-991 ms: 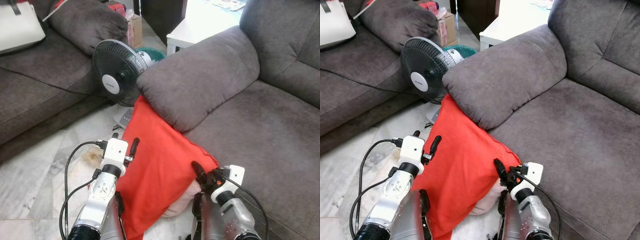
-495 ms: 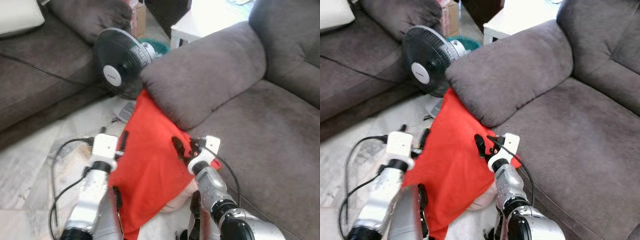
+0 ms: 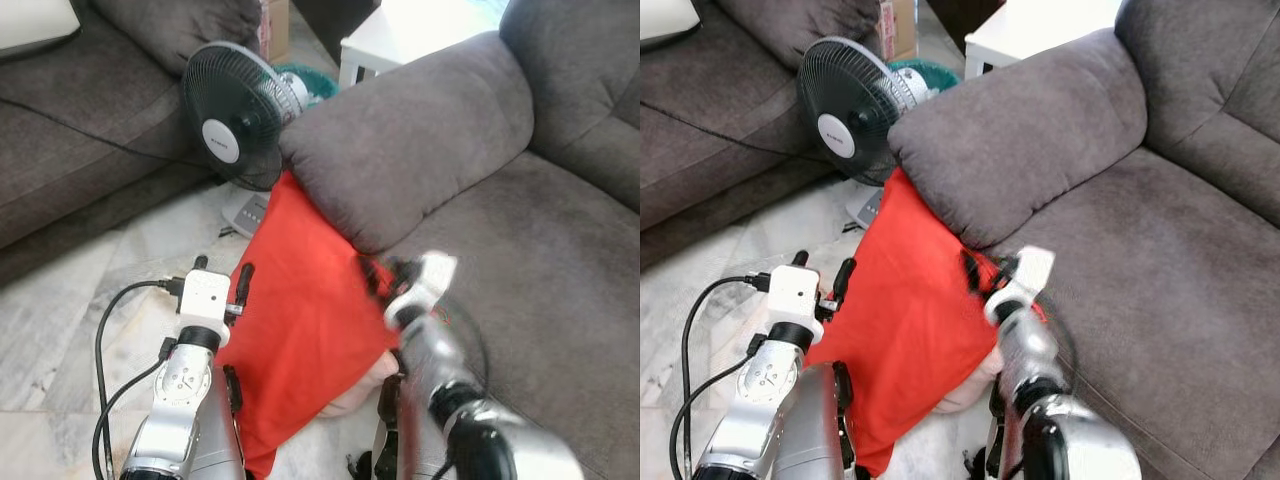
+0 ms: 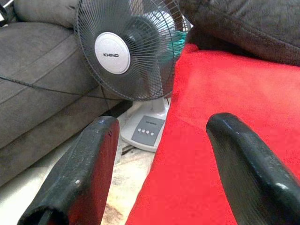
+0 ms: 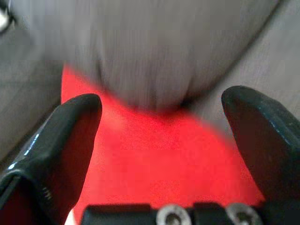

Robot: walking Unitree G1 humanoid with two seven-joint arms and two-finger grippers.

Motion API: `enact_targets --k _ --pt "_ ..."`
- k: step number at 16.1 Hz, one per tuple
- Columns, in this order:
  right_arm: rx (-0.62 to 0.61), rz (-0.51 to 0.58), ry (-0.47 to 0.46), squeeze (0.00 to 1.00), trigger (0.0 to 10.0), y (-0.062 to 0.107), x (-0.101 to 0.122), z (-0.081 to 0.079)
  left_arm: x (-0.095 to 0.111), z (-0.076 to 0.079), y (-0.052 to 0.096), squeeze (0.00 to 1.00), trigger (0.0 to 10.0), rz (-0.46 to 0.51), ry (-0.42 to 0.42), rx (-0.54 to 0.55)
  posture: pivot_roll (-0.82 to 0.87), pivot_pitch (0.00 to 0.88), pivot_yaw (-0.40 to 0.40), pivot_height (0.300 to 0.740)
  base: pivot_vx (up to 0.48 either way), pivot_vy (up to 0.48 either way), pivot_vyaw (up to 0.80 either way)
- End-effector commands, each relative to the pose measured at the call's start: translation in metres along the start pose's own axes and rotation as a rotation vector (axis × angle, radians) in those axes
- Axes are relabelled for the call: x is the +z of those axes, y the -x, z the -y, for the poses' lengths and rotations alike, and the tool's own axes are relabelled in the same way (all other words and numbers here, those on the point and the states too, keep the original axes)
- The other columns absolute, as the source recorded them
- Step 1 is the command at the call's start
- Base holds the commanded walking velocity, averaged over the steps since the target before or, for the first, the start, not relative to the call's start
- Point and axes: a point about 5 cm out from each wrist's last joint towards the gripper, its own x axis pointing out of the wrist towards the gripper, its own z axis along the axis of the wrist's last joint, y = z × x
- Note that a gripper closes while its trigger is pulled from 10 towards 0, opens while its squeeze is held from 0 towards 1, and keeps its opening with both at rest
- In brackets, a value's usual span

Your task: Move the pillow to the sofa from floor

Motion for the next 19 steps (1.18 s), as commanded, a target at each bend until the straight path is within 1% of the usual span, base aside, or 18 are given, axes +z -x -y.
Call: enact_targets --k 1,2,3,4,5,7,9,11,13,15,16,17,18,19 --pt "-0.015 0.048 -0.018 0.0 10.0 -0.001 0.01 0.005 -0.003 0.003 0.004 0.0 10.0 -0.022 -0.008 -0.007 0.28 0.206 -0.108 0.533 0.0 0.0 0.0" --pt "-0.015 0.062 -0.018 0.0 10.0 -0.001 0.014 0.007 -0.002 0.003 0.004 0.0 10.0 -0.023 -0.007 -0.007 0.28 0.205 -0.108 0.533 0.0 0.0 0.0" --pt "-0.004 0.082 0.012 0.0 10.0 0.001 0.021 0.013 -0.002 0.004 0.004 0.0 10.0 -0.025 -0.003 -0.008 0.27 0.205 -0.108 0.533 0.0 0.0 0.0" --pt "0.015 0.076 0.067 0.0 10.0 0.005 0.024 0.019 -0.003 0.005 0.004 0.0 10.0 -0.028 -0.001 -0.009 0.27 0.206 -0.108 0.533 0.0 0.0 0.0" --pt "0.021 0.067 0.088 0.0 10.0 0.007 0.024 0.021 -0.003 0.005 0.005 0.0 10.0 -0.029 0.0 -0.01 0.27 0.205 -0.108 0.533 0.0 0.0 0.0" --pt "0.012 0.003 0.191 0.0 10.0 0.02 0.024 0.04 -0.006 0.006 0.005 0.0 10.0 -0.038 0.003 -0.013 0.25 0.205 -0.11 0.533 0.0 0.0 0.0" --pt "0.012 -0.022 0.212 0.0 10.0 0.027 0.024 0.048 -0.007 0.007 0.005 0.0 10.0 -0.044 0.005 -0.016 0.23 0.201 -0.111 0.533 0.0 0.0 0.0" --pt "-0.006 -0.084 0.244 0.0 10.0 0.039 0.018 0.059 -0.008 0.009 0.005 0.0 10.0 -0.048 0.008 -0.024 0.22 0.202 -0.111 0.533 0.0 0.0 0.0" --pt "-0.016 -0.124 0.186 0.0 10.0 0.049 0.012 0.064 -0.008 0.011 0.004 0.0 10.0 -0.049 0.011 -0.029 0.22 0.202 -0.11 0.533 0.0 0.0 0.0" --pt "-0.027 -0.161 0.145 0.0 10.0 0.06 0.016 0.069 -0.009 0.01 0.004 0.0 10.0 -0.053 0.011 -0.028 0.22 0.201 -0.111 0.533 0.0 0.0 0.0" --pt "-0.015 -0.166 0.146 0.29 10.0 0.062 0.018 0.069 -0.01 0.009 0.004 0.0 10.0 -0.055 0.011 -0.027 0.21 0.199 -0.113 0.533 0.0 0.0 0.0" --pt "-0.009 -0.174 0.151 0.93 10.0 0.065 0.021 0.068 -0.01 0.009 0.004 0.0 10.0 -0.057 0.012 -0.027 0.21 0.199 -0.114 0.533 0.0 0.0 0.0" --pt "-0.018 -0.178 0.15 1.0 10.0 0.068 0.023 0.069 -0.011 0.01 0.004 0.0 10.0 -0.059 0.013 -0.029 0.2 0.197 -0.114 0.533 0.0 0.0 0.0" --pt "-0.052 -0.189 0.139 1.0 10.0 0.071 0.026 0.073 -0.011 0.012 0.004 0.0 10.0 -0.06 0.015 -0.032 0.2 0.195 -0.115 0.533 0.0 0.0 0.0"
